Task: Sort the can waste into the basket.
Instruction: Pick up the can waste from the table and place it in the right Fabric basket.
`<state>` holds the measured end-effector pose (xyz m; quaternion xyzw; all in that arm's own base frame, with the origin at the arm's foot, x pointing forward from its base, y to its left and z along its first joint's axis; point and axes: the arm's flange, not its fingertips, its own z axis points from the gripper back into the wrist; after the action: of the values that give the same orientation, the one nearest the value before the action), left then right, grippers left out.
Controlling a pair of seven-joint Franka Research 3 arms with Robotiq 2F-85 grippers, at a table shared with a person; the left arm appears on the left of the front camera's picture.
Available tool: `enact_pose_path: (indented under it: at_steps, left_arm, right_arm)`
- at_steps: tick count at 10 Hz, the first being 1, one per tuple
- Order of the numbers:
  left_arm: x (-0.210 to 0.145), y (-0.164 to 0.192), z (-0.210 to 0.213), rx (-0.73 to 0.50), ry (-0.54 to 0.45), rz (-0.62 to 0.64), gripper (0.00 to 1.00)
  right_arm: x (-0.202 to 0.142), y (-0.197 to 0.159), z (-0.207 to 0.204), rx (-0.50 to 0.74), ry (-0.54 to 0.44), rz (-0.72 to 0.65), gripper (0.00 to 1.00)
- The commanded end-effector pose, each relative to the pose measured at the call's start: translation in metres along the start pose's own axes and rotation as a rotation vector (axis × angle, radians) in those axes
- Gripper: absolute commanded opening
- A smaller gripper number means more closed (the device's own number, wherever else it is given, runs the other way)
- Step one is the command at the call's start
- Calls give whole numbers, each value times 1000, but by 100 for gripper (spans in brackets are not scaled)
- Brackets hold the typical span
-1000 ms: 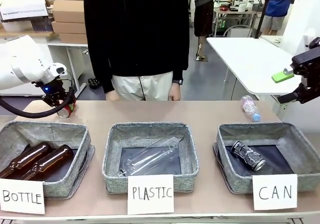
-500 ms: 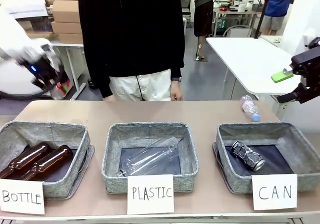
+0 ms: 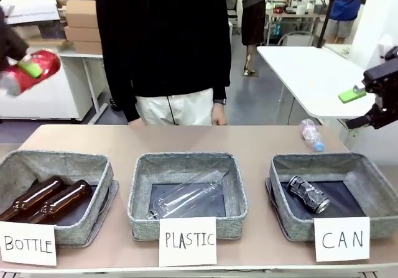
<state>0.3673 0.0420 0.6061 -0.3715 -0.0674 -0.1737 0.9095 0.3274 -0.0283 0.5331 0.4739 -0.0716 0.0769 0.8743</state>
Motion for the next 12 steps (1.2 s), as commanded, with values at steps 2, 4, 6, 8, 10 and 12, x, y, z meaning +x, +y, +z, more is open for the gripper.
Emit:
enact_pose_path:
  at_steps: [2, 4, 6, 8, 10, 12]
  left_arm:
    - [-94, -5, -16, 38, -78, -278, 10]
    - [-45, -9, -2, -12, 39, -120, 10]
    - [-80, -13, -8, 6, 28, -193, 44]
    - [-5, -37, -93, -128, 7, -348, 44]
    - [58, -119, -195, -361, 126, -535, 44]
    - [86, -212, -291, -390, 248, -702, 44]
  right_arm:
    - [-1, -2, 1, -2, 8, 25, 100]
    - [-1, -2, 1, -2, 8, 25, 100]
    - [0, 0, 0, 0, 1, 0, 100]
    - [-56, 6, 44, -186, -153, -89, 100]
    - [-131, -14, 100, -321, -322, -190, 100]
    - [-172, -39, 127, -265, -439, -259, 100]
